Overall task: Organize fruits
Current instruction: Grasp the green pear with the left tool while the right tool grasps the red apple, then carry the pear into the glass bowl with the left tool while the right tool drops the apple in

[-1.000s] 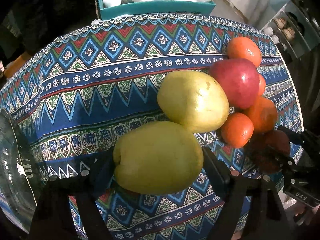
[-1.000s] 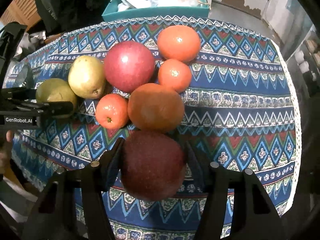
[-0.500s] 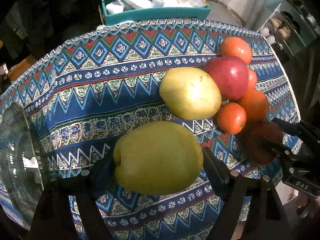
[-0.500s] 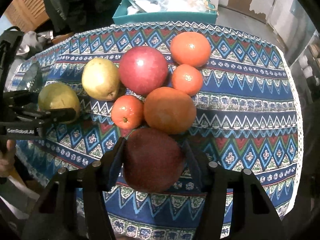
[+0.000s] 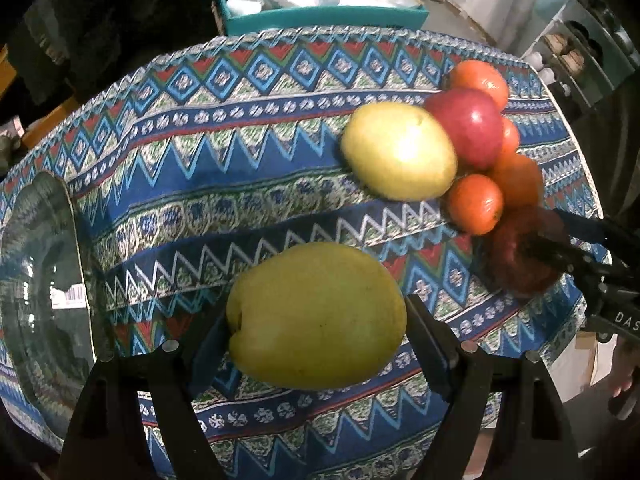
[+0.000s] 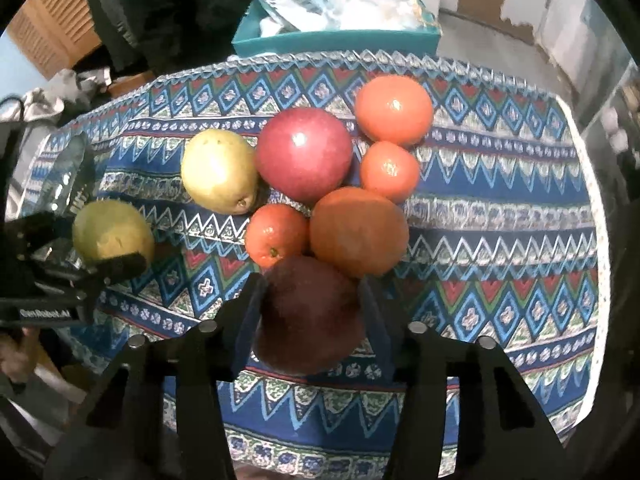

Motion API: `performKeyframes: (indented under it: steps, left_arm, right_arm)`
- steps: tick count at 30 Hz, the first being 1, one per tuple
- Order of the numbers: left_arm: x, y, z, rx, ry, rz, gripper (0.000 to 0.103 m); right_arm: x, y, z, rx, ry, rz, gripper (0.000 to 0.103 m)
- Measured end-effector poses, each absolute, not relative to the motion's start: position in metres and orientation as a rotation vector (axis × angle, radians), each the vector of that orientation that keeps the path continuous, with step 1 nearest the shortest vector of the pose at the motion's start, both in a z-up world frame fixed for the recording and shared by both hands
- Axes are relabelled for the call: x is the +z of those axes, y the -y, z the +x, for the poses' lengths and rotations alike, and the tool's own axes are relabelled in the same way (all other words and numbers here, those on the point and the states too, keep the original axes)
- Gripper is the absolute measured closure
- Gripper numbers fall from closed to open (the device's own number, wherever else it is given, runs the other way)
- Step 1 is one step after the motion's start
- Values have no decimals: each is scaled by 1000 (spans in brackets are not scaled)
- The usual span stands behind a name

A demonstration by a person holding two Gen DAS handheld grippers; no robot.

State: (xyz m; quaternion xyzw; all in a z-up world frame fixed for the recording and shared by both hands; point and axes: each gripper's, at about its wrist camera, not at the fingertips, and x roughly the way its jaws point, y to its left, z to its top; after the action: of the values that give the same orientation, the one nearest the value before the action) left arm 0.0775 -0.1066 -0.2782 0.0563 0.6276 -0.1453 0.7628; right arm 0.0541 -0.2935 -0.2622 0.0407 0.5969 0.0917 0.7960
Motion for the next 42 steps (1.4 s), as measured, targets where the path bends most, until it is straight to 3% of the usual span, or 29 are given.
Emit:
performKeyframes:
  steps: [3,14,42]
  left_arm:
    - [-279,103,76,-314,-1365,121,19]
    - [-268,104,73,-334,-1346,123,19]
    - [-166,59,51,-316,-1088,123,19]
  right_arm:
    - [-277,293,55,211,-1324,124,39]
    - [-280,274,53,220,-1294,24,41]
    - [-158,242,54,241,-927,-34,41]
